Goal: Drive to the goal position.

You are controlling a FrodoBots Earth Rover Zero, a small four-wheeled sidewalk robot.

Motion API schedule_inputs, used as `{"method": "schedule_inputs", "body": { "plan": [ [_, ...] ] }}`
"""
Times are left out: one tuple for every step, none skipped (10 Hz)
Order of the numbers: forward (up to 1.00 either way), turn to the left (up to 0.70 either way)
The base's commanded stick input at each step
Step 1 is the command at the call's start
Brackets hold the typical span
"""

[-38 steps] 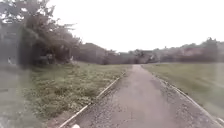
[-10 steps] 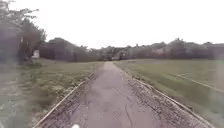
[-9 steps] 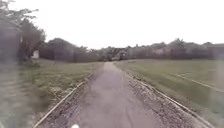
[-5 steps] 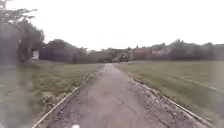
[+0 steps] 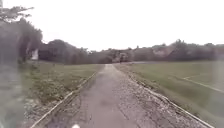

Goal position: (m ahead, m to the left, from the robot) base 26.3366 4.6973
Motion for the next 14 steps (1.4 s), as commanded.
{"method": "schedule_inputs", "body": {
  "plan": [
    [0.67,0.0],
    [0.7,0.0],
    [0.7,0.0],
    [0.7,0.0],
    [0.7,0.0],
    [0.7,0.0],
    [0.7,0.08],
    [0.7,0.19],
    [0.7,0.24],
    [0.7,0.06],
    [0.7,0.02],
    [0.7,0.02],
    [0.7,0.02],
    [0.7,0.02]
  ]
}}
